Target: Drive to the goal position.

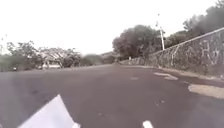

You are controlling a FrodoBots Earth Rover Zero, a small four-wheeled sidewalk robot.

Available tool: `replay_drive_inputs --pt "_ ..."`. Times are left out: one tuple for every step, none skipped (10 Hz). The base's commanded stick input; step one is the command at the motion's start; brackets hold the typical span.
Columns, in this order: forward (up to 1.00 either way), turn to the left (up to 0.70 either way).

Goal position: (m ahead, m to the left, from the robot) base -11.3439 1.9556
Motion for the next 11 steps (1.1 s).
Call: replay_drive_inputs --pt "0.50 0.00" --pt "0.50 0.00" --pt "0.50 0.00" --pt "0.50 0.00" --pt "0.50 0.00" --pt "0.50 0.00" --pt "0.50 0.00" --pt "0.50 0.00" --pt "0.50 0.00" --pt "0.50 0.00" --pt "0.50 0.00"
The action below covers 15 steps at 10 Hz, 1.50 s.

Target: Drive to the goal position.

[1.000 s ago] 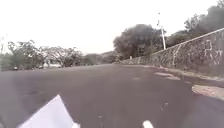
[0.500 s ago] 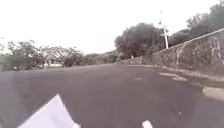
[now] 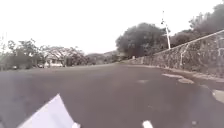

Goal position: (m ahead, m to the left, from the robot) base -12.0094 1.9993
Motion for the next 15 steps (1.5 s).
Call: replay_drive_inputs --pt "0.50 0.00" --pt "0.50 0.00" --pt "0.50 0.00" --pt "0.50 0.00" --pt "0.50 0.00" --pt "0.50 0.00" --pt "0.50 0.00" --pt "0.50 0.00" --pt "0.50 0.00" --pt "0.50 0.00" --pt "0.50 0.00" --pt "0.50 0.00" --pt "0.50 0.00" --pt "0.50 0.00" --pt "0.50 0.00"
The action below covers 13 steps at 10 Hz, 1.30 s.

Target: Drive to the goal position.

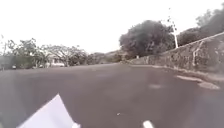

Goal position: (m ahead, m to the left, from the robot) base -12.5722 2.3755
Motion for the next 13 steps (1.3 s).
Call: replay_drive_inputs --pt "0.50 0.00" --pt "0.50 0.00" --pt "0.50 0.00" --pt "0.50 0.00" --pt "0.50 0.00" --pt "0.50 0.00" --pt "0.50 -0.01" --pt "0.50 -0.19" --pt "0.50 -0.37" --pt "0.50 -0.50" --pt "0.50 -0.50" --pt "0.50 -0.50" --pt "0.50 -0.41"
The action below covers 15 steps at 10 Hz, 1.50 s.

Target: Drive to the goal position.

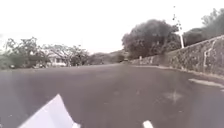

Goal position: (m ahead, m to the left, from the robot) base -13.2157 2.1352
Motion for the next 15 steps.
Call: replay_drive_inputs --pt "0.50 -0.22" --pt "0.50 -0.03" --pt "0.50 0.00" --pt "0.50 0.00" --pt "0.50 0.00" --pt "0.50 0.00" --pt "0.50 0.00" --pt "0.50 0.00" --pt "0.50 0.00" --pt "0.50 0.00" --pt "0.50 0.00" --pt "0.50 0.00" --pt "0.50 0.00" --pt "0.50 0.00" --pt "0.50 0.00"
